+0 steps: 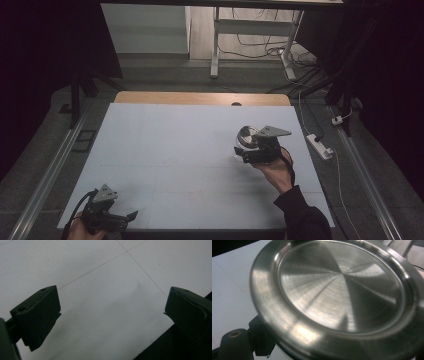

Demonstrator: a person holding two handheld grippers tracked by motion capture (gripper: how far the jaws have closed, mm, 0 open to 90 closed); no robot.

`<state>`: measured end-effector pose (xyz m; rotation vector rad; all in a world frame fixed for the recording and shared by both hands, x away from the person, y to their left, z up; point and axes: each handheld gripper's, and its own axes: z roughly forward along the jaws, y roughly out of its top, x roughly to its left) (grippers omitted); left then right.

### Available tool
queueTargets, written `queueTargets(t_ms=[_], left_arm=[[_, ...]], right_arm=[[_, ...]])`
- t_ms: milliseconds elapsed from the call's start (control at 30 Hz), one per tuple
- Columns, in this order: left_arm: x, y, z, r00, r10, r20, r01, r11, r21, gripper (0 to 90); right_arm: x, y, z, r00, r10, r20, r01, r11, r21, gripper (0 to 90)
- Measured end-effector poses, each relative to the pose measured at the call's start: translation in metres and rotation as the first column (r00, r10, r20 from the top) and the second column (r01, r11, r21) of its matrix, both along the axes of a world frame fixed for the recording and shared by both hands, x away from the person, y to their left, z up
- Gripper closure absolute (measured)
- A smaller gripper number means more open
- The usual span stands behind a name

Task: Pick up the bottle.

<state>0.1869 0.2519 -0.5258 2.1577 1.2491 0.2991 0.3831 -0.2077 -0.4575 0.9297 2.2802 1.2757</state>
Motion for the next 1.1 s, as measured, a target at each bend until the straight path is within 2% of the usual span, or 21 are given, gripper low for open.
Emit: queueTargets(t_ms=[267,300,533,933,1100], left_arm=[[0.0,0.0,0.0,1.0,-0.001,0.001,0.001,1.0,0.0,1.1],[0.0,0.0,0.0,1.0,-0.001,0.001,0.001,1.0,0.0,1.1],[0.0,0.0,0.0,1.0,-0.002,0.001,0.002,1.0,0.002,1.1],[-0.001,0.0,-0.001,1.0,-0.006,-0.005,0.006,0.9999,0.008,1.4],[-0.004,0.0,-0.001,1.0,-0.001,-0.008,0.001,0.9999,0.017,1.7]], right_arm=[[-0.014,0.019,0.005,0.9969,0.078,-0.001,-0.078,0.997,-0.017,14.0],[-0.017,0.025,0.006,0.9946,0.103,-0.009,-0.104,0.995,-0.011,14.0],[-0.027,0.042,0.006,0.9855,0.168,-0.023,-0.168,0.986,-0.016,14.0],[-0.041,0.06,0.008,0.9724,0.231,-0.034,-0.231,0.973,-0.016,14.1],[-0.046,0.071,0.007,0.9612,0.273,-0.042,-0.273,0.962,-0.015,14.1]])
